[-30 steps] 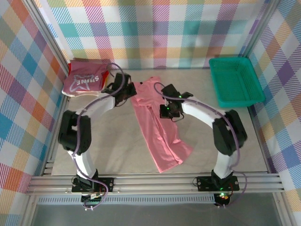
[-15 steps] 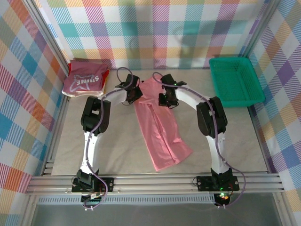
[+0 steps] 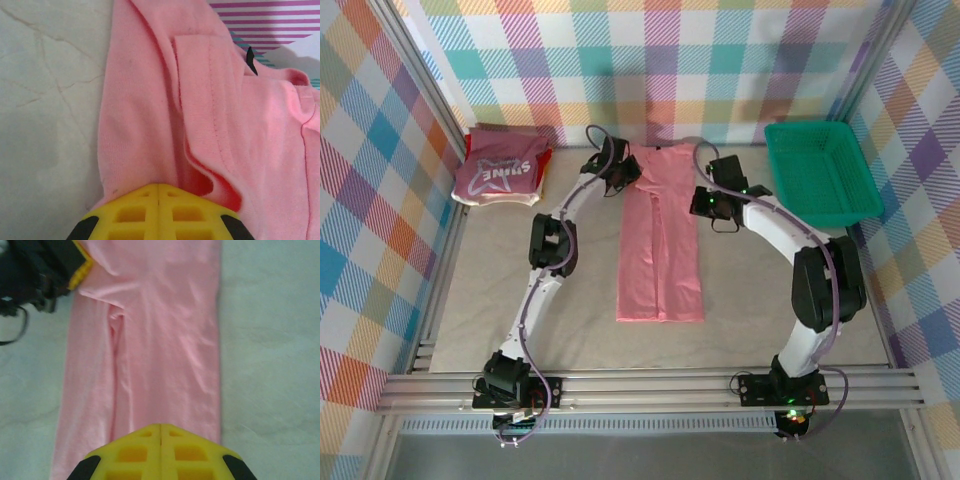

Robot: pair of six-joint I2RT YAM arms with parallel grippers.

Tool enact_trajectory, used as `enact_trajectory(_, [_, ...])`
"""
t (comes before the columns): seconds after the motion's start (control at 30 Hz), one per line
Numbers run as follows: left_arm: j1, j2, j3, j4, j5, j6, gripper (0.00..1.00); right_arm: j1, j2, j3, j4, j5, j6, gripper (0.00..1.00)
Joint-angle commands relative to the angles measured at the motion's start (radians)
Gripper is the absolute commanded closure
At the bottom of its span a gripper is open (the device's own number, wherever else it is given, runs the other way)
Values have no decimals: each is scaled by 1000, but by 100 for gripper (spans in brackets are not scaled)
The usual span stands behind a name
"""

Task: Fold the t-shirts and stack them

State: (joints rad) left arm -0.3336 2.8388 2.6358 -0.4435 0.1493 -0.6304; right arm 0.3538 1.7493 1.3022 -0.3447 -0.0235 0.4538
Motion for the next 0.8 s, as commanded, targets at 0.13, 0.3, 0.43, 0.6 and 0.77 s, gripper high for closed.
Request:
enact_trajectory(0.13, [59, -166, -4, -202, -62, 194, 96, -1, -34, -50, 11, -100, 4, 97])
enact_trajectory(0.3, [69, -595, -477, -20, -143, 260, 82, 8, -107, -98, -3, -110, -37, 95])
enact_trajectory(0.43, [68, -979, -975, 272, -130, 242, 61, 8, -173, -174, 0, -109, -62, 91])
enact_trajectory(0.6, [35, -1386, -1556, 413, -28, 179, 56, 38, -352, -348, -11, -189, -45, 78])
enact_trajectory(0.77, [-62, -1717, -1943, 307, 33, 122, 55, 116, -587, -581, -25, -311, 50, 70])
